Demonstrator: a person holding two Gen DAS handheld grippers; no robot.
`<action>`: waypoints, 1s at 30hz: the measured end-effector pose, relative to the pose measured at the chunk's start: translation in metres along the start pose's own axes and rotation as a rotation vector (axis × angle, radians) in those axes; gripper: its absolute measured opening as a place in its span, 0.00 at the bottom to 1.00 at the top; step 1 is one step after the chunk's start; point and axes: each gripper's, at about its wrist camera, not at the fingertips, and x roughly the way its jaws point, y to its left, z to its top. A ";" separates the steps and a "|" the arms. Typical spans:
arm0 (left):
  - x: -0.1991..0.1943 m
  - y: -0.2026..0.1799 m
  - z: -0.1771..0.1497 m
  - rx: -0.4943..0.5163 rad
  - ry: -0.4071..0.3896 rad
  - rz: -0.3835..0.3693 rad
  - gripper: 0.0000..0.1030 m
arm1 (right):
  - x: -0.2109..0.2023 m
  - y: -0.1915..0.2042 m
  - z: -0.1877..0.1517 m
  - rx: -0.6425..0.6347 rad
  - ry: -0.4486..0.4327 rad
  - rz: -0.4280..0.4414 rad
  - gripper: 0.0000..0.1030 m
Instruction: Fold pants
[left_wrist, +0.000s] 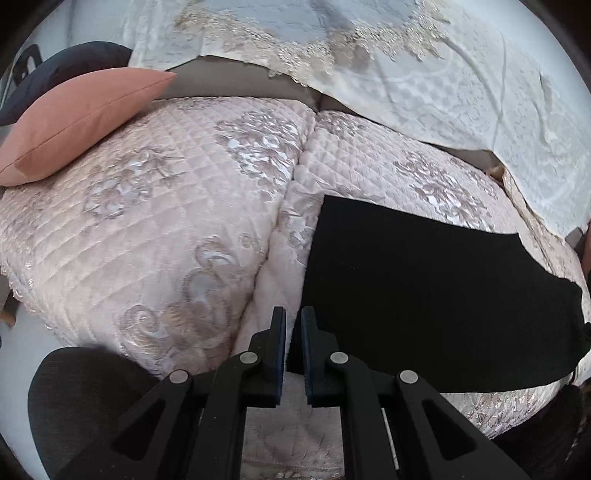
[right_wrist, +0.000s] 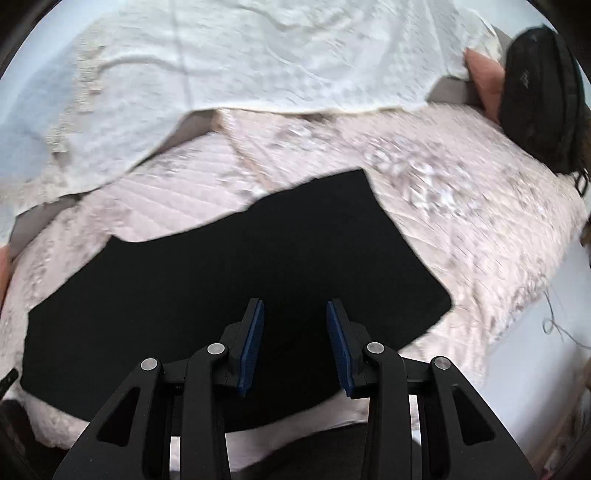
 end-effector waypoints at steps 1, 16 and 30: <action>-0.001 0.001 0.000 -0.008 0.003 -0.009 0.10 | 0.000 0.006 -0.002 -0.011 0.003 0.017 0.35; -0.006 0.003 -0.033 -0.135 0.071 -0.182 0.33 | 0.000 0.119 -0.042 -0.253 0.062 0.278 0.35; 0.011 0.009 -0.028 -0.263 0.029 -0.258 0.45 | -0.008 0.135 -0.045 -0.294 0.051 0.291 0.35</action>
